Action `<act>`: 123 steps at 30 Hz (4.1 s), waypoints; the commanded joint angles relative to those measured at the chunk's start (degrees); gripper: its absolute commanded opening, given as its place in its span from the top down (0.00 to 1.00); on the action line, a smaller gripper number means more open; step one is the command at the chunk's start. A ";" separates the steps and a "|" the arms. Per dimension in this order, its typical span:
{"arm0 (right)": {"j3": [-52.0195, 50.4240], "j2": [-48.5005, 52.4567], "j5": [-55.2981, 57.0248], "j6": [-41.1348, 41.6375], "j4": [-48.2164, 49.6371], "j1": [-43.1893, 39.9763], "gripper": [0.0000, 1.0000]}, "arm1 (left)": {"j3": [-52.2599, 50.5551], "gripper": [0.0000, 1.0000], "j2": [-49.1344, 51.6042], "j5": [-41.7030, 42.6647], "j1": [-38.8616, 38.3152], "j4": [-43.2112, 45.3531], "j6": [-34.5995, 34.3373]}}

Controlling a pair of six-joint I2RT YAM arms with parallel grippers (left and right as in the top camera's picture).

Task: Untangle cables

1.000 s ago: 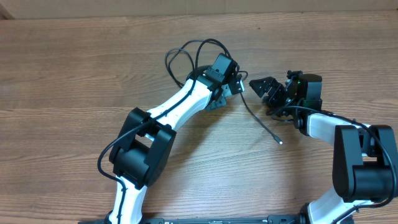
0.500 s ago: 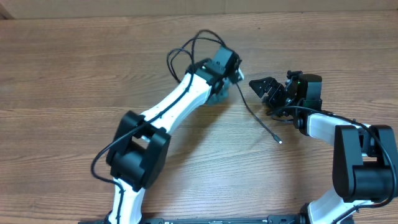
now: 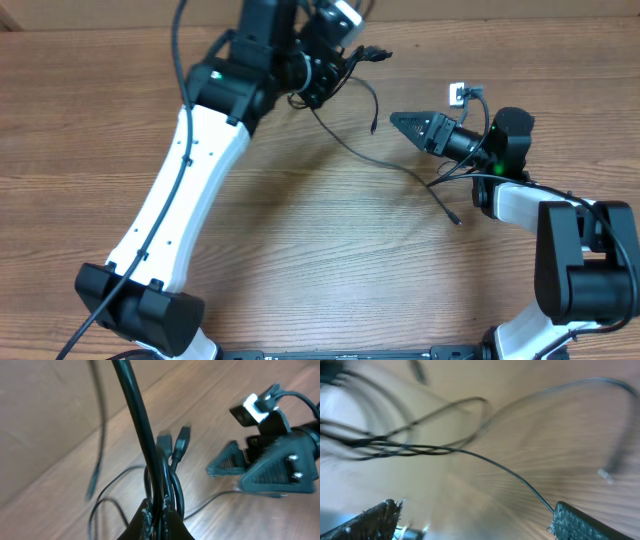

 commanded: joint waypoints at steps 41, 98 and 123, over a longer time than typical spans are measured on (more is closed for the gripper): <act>1.99 -0.31 1.11 15.39 45.27 9.40 0.19 | 0.61 0.96 -0.31 35.32 3.87 1.31 -4.37; 3.41 -0.31 3.10 15.37 45.27 9.27 0.96 | 0.59 0.30 0.33 34.25 10.86 -15.10 8.41; 3.48 -0.31 2.99 15.61 45.27 9.33 0.96 | 0.52 0.09 0.35 26.01 7.45 -14.88 11.30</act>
